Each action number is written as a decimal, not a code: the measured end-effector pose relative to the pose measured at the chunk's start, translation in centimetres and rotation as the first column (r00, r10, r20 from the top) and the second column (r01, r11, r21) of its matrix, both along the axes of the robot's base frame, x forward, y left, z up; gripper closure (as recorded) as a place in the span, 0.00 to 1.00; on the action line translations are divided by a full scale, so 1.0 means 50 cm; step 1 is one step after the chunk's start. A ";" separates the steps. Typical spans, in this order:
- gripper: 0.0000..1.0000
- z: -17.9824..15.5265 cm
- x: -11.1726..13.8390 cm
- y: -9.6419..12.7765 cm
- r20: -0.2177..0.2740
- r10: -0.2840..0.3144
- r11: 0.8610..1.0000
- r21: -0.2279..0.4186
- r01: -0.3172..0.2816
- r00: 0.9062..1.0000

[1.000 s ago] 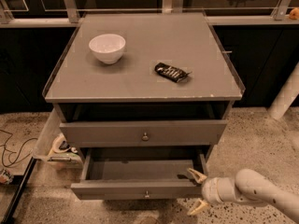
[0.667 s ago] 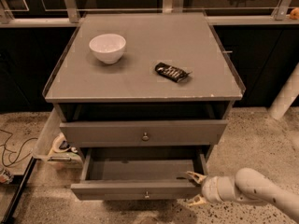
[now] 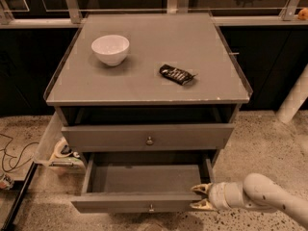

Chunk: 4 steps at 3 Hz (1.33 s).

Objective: Open middle drawer

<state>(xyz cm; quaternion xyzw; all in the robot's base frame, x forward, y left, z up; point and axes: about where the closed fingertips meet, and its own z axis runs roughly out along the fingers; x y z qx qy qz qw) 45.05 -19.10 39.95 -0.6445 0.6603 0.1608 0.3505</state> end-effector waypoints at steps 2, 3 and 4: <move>1.00 -0.001 -0.027 -0.003 -0.003 0.011 1.000 0.002 -0.011 1.000; 1.00 -0.001 -0.048 -0.006 -0.003 0.007 1.000 0.003 -0.007 1.000; 0.81 -0.002 -0.068 -0.008 -0.003 -0.001 1.000 0.005 0.001 1.000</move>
Offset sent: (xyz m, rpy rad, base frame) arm -0.1812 -0.0607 -0.0024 -0.0077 0.0078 0.0257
